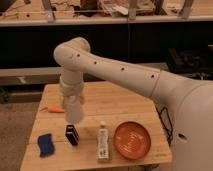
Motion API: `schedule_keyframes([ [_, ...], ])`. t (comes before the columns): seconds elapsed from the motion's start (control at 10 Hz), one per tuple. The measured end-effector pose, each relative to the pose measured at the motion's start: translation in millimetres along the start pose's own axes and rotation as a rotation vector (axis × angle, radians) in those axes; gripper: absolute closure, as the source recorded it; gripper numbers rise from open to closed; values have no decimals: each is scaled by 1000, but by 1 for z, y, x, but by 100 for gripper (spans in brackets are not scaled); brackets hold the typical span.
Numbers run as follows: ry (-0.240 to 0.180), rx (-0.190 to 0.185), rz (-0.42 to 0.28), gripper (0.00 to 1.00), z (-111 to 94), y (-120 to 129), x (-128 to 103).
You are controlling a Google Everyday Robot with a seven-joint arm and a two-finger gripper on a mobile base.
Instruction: Place the ceramic cup over the eraser
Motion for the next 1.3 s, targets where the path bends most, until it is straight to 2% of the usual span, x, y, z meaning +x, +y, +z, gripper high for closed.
schedule_keyframes([
  [0.5,-18,10,-57,100,11,-17,-18],
  [0.6,-18,16,-87,100,15,-21,-23],
  [1.3,-39,30,-150,100,32,-31,-38],
])
